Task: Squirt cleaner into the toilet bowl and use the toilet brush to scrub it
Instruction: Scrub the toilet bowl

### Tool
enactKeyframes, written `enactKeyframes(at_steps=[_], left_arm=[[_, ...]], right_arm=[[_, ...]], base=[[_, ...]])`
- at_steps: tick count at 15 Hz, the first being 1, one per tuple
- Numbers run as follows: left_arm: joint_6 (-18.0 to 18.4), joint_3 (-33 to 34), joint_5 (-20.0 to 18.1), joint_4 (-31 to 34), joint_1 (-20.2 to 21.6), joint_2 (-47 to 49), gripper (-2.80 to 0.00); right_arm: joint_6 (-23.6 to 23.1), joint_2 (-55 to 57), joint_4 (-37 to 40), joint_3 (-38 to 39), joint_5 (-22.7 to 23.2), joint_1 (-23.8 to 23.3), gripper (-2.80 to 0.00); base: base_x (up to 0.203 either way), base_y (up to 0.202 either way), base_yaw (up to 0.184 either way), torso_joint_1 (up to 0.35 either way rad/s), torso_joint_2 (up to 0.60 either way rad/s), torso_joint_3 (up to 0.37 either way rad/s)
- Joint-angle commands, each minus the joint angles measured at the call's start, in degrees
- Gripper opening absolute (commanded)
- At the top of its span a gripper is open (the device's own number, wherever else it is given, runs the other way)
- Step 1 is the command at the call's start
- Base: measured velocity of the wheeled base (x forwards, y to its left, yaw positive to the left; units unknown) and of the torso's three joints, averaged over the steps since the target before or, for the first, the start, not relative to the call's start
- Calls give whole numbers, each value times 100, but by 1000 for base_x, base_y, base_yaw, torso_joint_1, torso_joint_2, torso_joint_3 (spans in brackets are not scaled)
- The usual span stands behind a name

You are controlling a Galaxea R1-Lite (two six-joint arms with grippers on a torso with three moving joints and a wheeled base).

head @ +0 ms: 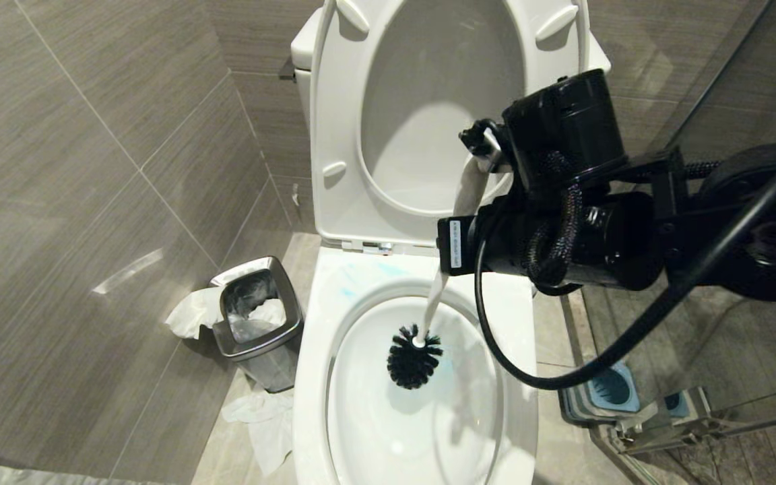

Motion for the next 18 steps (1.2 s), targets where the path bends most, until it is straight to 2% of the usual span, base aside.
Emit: enactKeyframes(at_steps=[1, 12, 18], left_arm=[[7, 9, -2, 1, 0, 5, -280], [15, 9, -11, -7, 0, 5, -280], [15, 9, -11, -7, 0, 5, -280]], right_arm=[[-31, 211, -34, 16, -4, -91, -280], [-90, 599, -326, 45, -4, -200, -280], [-90, 652, -326, 37, 5, -309, -280]], base=[[0, 0, 0, 0, 0, 0], [0, 0, 0, 0, 0, 5], [0, 0, 0, 2, 3, 173]])
